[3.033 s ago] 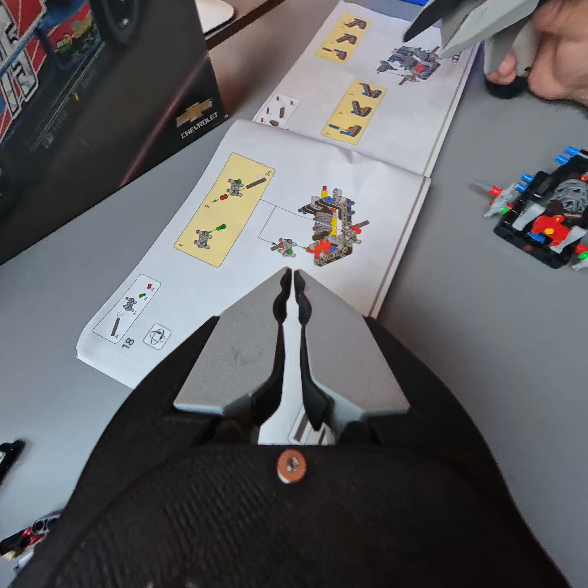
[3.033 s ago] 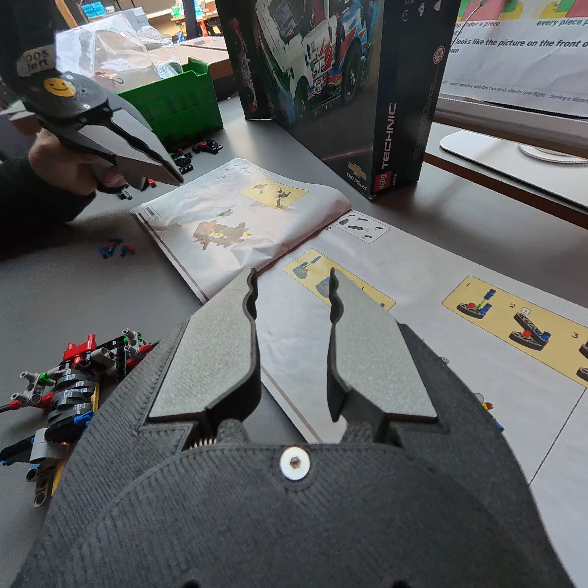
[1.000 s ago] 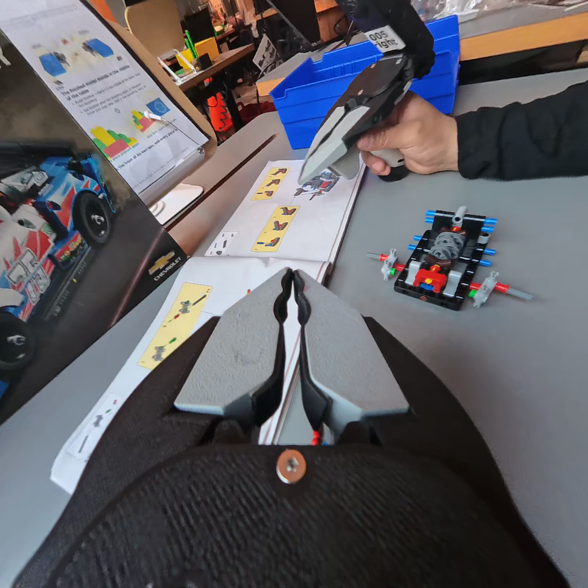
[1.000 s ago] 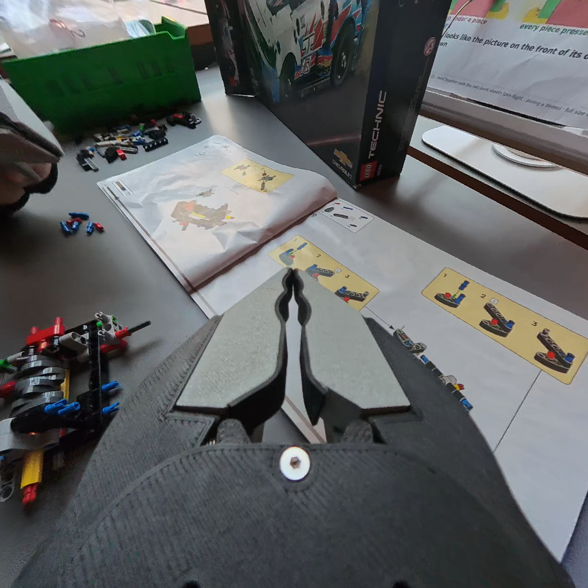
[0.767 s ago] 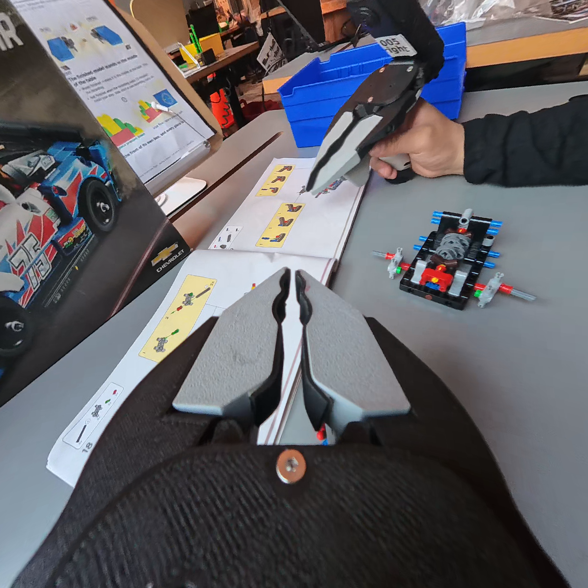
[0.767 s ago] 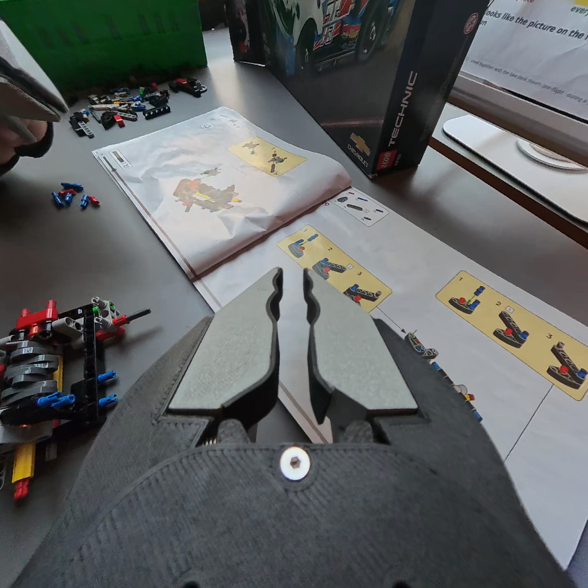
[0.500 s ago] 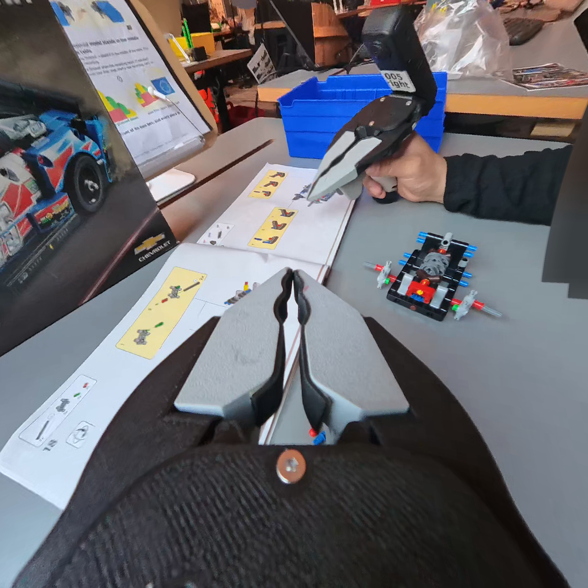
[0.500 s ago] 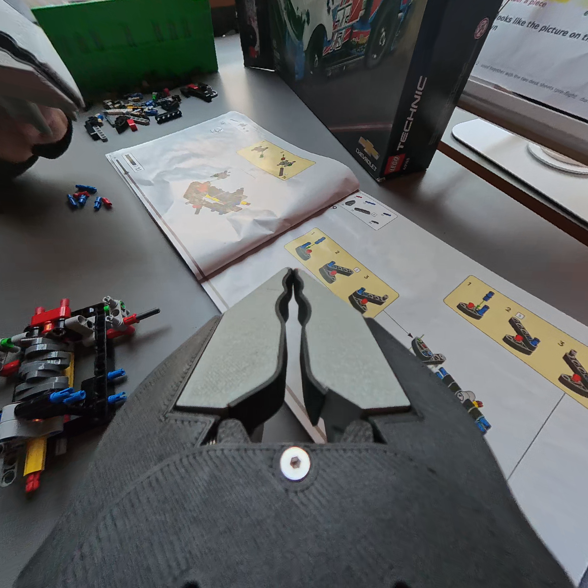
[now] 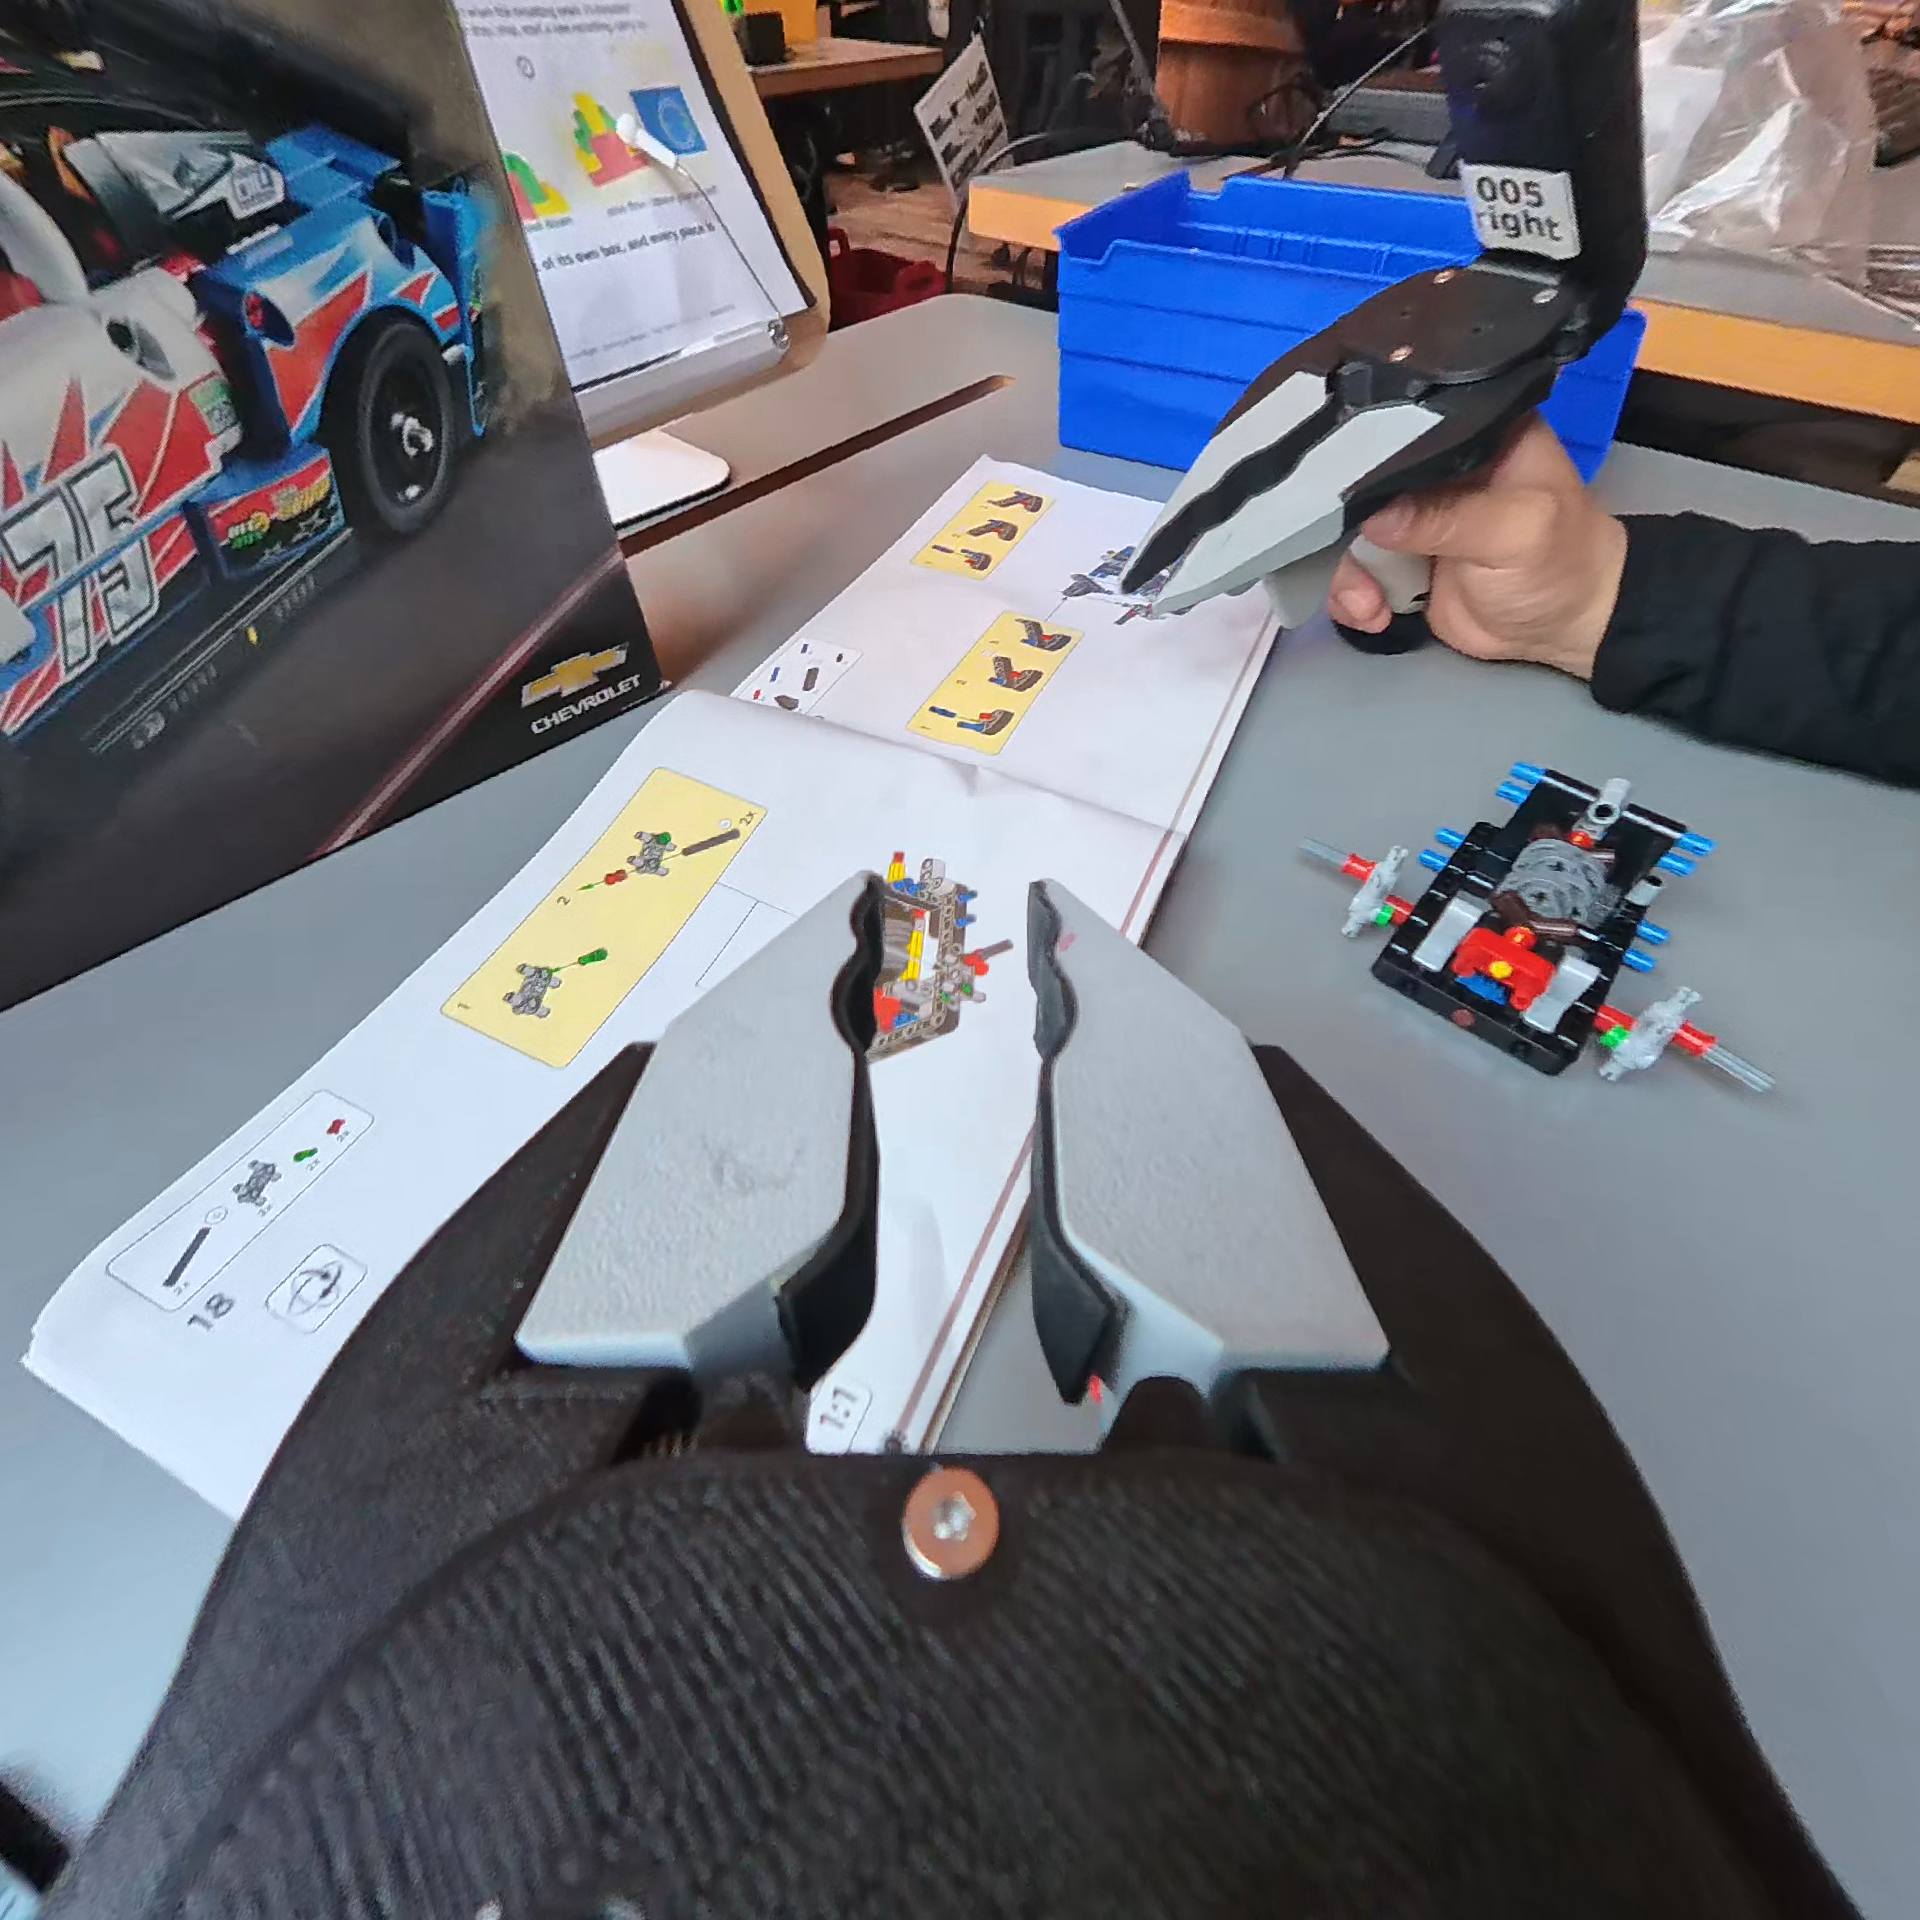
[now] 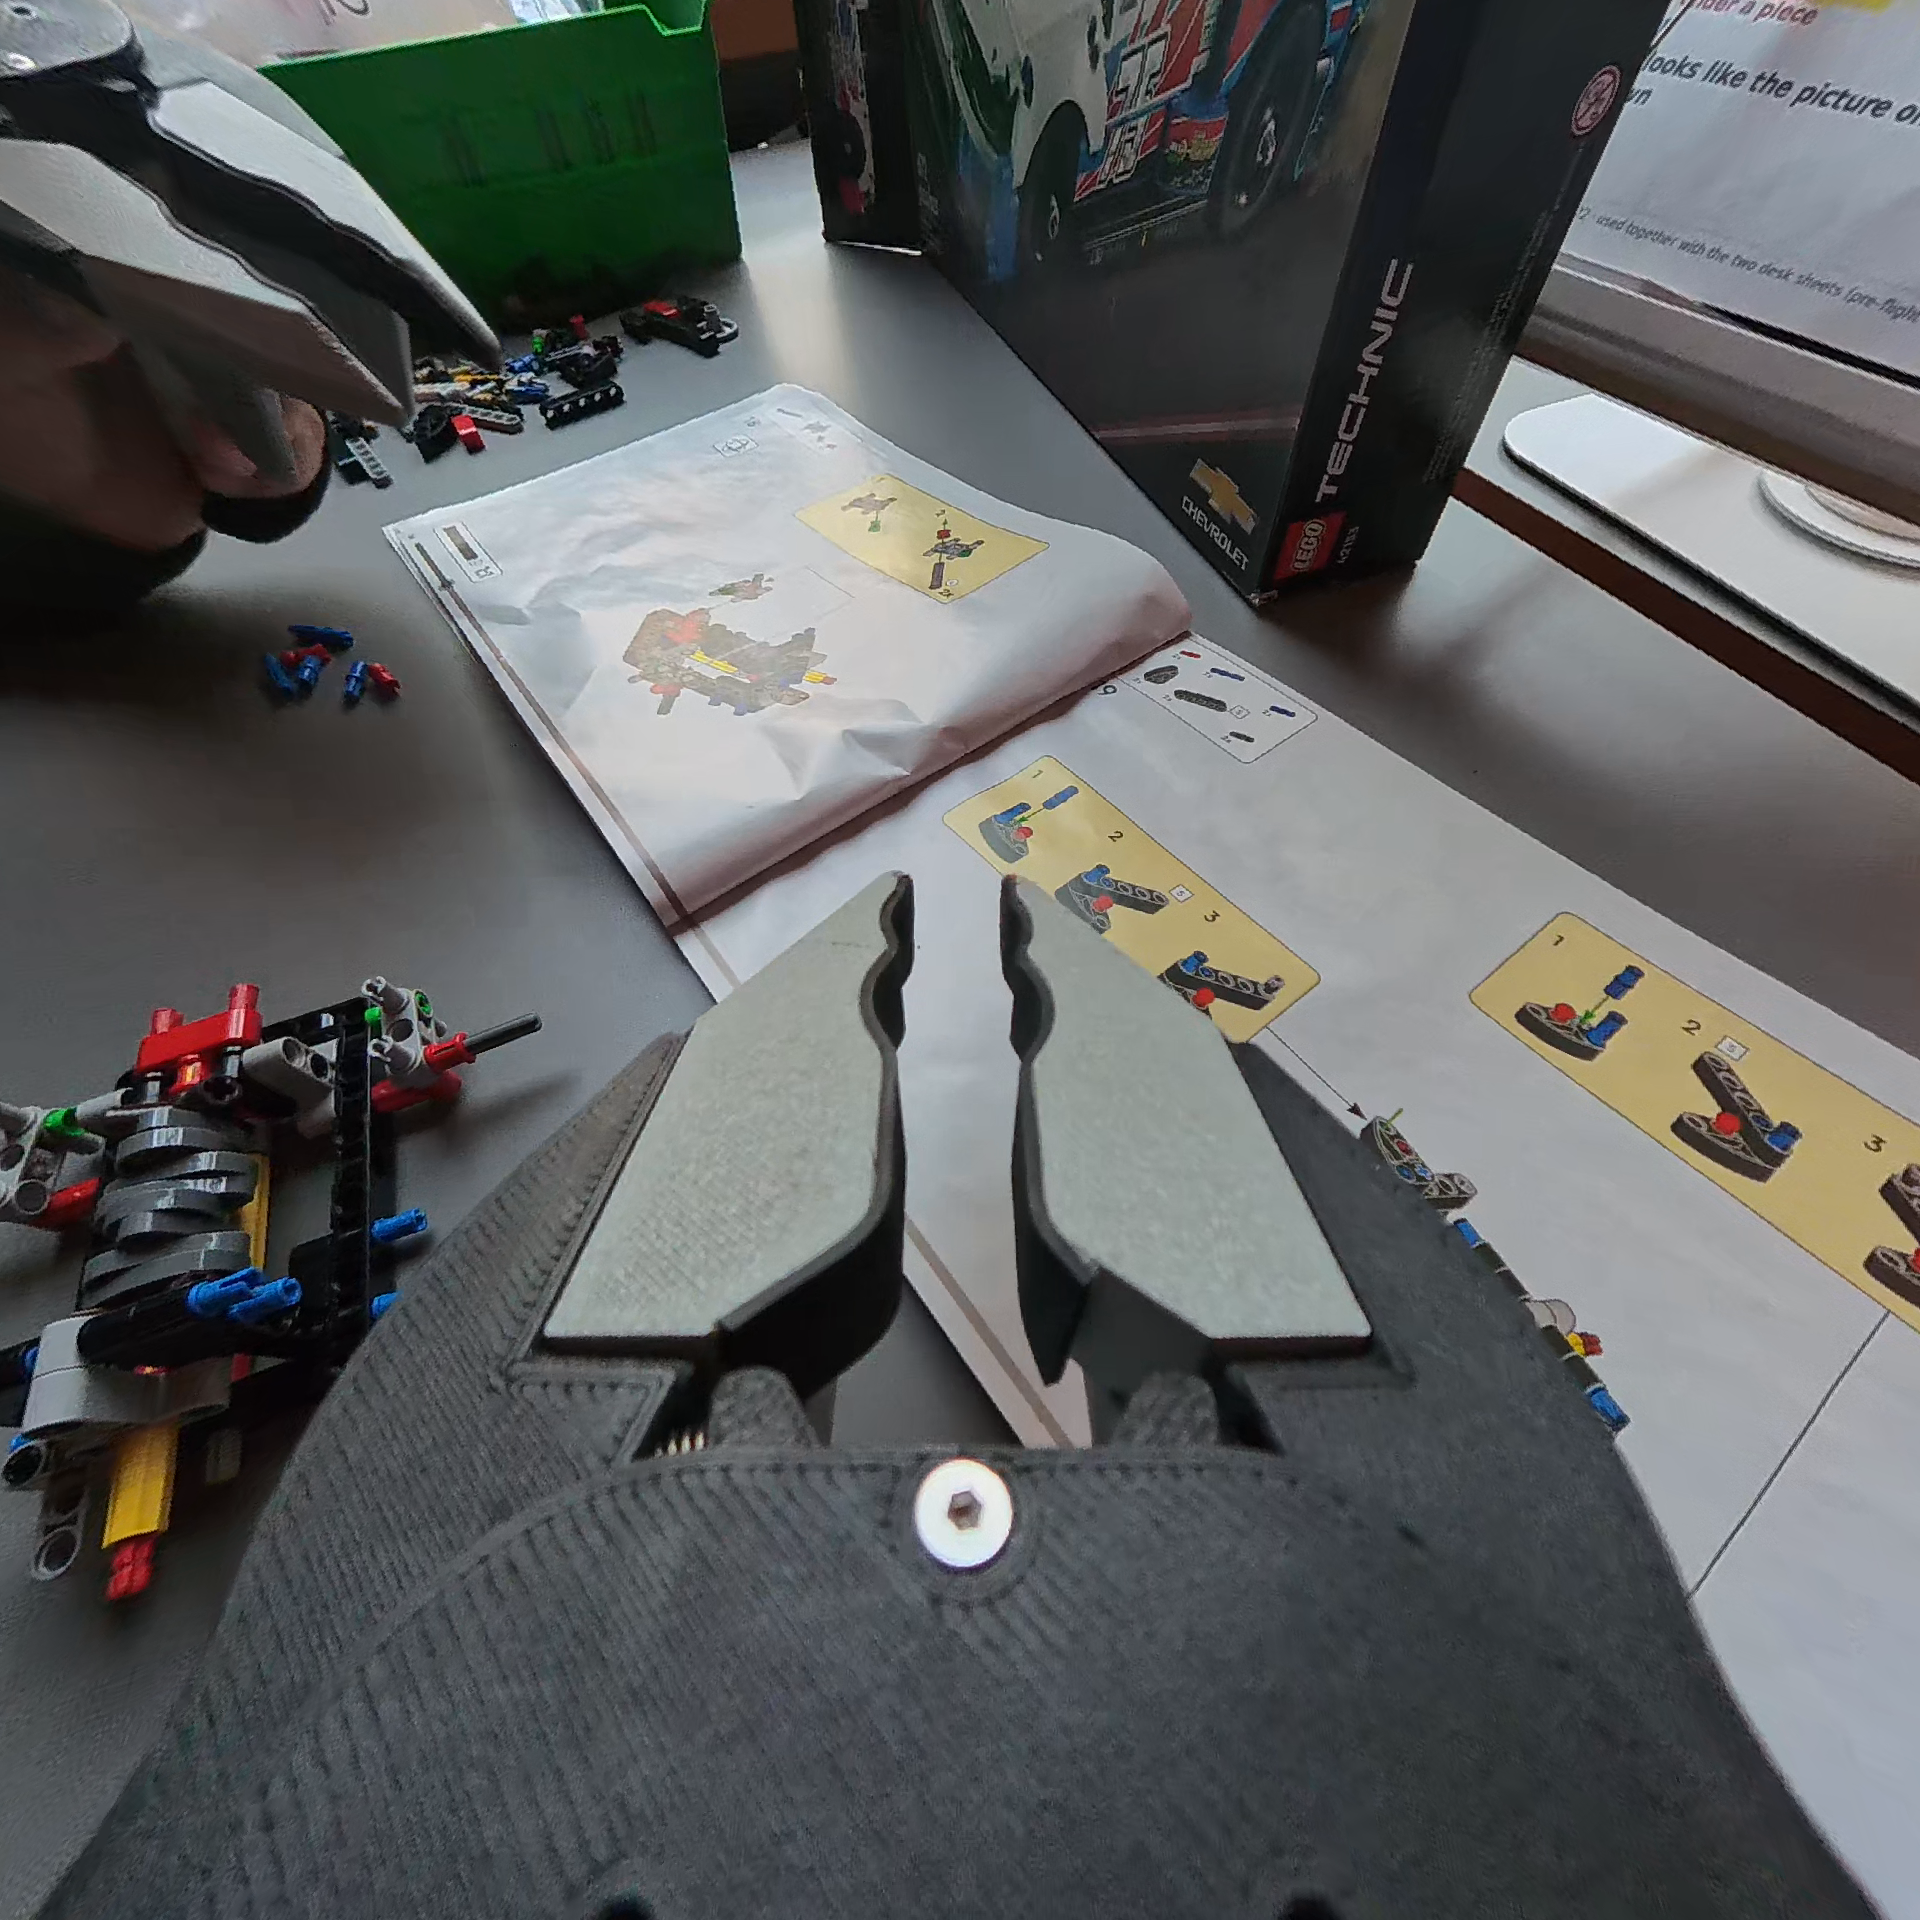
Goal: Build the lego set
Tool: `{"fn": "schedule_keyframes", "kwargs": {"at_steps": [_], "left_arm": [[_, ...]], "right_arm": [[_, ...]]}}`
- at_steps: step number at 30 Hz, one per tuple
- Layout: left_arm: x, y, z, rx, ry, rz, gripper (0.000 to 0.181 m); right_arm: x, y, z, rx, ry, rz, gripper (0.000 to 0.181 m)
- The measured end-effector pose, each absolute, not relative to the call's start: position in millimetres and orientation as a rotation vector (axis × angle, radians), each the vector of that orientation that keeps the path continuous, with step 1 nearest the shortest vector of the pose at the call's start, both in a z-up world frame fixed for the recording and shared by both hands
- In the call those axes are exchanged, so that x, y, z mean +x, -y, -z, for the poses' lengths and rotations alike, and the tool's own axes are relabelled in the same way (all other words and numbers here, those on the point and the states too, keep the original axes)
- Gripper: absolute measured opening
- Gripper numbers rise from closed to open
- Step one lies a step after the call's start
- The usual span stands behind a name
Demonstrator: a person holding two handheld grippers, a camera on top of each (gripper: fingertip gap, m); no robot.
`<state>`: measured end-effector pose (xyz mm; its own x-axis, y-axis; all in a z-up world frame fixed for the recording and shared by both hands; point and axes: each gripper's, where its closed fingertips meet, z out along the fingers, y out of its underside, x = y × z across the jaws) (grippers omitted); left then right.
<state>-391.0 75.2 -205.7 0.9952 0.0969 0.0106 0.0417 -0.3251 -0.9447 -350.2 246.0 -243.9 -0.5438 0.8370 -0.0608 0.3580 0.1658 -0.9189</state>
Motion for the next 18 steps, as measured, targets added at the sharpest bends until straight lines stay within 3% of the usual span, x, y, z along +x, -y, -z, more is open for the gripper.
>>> {"fn": "schedule_keyframes", "kwargs": {"at_steps": [18], "left_arm": [[-331.2, -98.1, 209.7, -1.956, -0.104, 0.084, 0.037]], "right_arm": [[-356.8, -260.4, 240.7, -1.220, 1.885, -1.360, 0.025]]}}
